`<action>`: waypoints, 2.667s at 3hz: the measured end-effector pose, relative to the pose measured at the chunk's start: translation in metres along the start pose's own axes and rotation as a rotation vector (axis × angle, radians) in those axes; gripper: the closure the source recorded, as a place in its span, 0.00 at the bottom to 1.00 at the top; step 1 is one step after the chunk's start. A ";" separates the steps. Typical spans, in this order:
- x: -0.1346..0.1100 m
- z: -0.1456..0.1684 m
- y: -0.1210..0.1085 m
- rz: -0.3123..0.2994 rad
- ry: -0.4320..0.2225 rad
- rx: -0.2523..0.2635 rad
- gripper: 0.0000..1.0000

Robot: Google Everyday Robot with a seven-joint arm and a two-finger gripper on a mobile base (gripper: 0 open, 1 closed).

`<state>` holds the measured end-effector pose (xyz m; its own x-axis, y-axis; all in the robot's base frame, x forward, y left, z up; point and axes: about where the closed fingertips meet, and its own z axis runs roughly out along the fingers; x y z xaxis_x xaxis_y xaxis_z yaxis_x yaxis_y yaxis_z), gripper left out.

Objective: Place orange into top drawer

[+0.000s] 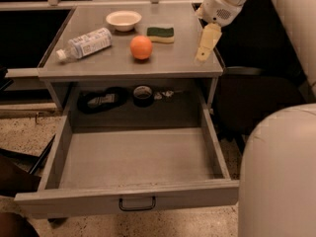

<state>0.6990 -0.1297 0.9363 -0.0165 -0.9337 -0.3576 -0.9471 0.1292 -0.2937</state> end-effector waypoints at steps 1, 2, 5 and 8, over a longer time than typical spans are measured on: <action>-0.003 -0.006 -0.013 0.002 -0.018 0.033 0.00; -0.003 -0.006 -0.013 0.002 -0.018 0.033 0.00; -0.114 0.069 -0.036 -0.226 -0.169 -0.049 0.00; -0.163 0.143 -0.033 -0.302 -0.186 -0.123 0.00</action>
Offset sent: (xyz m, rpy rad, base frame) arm 0.0102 -0.0006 0.0098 0.0174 -0.0323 -0.0083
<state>0.7785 0.0661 0.8773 0.3173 -0.8455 -0.4295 -0.9320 -0.1943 -0.3061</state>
